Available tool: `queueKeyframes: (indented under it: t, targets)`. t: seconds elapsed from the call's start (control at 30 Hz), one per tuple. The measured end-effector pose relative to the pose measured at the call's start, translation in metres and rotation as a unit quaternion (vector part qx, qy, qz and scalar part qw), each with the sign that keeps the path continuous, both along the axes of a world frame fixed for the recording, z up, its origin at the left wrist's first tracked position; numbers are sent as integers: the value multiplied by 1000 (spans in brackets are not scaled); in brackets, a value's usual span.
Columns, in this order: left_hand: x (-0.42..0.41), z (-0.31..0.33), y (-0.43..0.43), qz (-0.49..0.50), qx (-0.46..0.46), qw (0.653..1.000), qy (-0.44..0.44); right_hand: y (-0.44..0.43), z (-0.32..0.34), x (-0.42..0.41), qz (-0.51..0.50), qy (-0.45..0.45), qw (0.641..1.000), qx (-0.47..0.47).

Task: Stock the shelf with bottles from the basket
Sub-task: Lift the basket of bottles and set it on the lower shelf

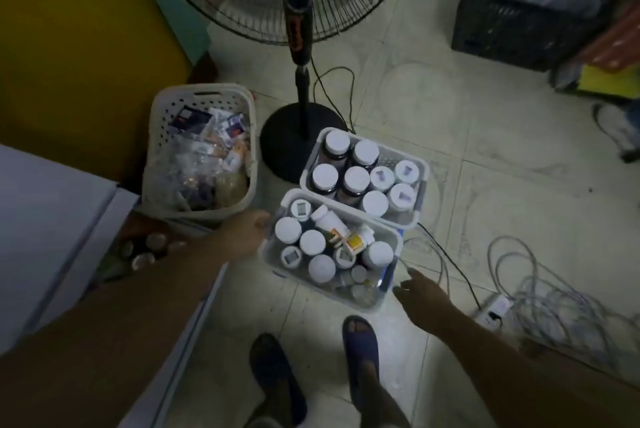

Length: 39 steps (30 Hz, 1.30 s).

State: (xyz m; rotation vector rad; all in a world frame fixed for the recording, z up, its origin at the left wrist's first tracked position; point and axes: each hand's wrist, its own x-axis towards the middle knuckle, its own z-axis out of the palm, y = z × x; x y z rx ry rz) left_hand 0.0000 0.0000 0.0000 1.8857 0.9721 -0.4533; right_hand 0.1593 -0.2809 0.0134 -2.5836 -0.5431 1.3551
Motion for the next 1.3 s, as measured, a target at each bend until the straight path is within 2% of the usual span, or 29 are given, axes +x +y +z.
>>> queueKeyframes:
  t: [0.1,0.17,0.27,0.37,0.5,0.67,0.77,0.93,1.03,1.2,1.3]
  targets:
    - [10,-31,-2,10,10,1000,8,9,-31,1,-68,48,995,48]
    - [12,-43,-8,30,-13,999,-16,16,-46,0,-89,45,993,64]
    - [5,-51,-18,48,13,999,-7,14,-55,-1,-108,33,993,38]
    - [-19,-48,-26,48,36,998,34,10,-49,-1,-38,24,999,-6]
    - [-68,-11,-37,83,-1,993,83,20,-10,-4,51,25,998,-10]
    - [-123,61,-55,195,21,980,43,67,68,-1,173,3,985,12]
    - [-157,117,-65,282,5,959,-3,102,121,-6,226,-15,972,67]
    - [-216,194,-98,449,53,888,-80,166,192,-39,359,-33,924,128]
    - [-263,226,-129,533,36,838,-116,206,217,-85,429,-17,884,185]
    - [-347,246,-175,641,94,757,-89,237,226,-201,526,-1,823,214]
    - [-396,246,-191,677,120,724,-50,243,220,-268,580,-18,787,209]
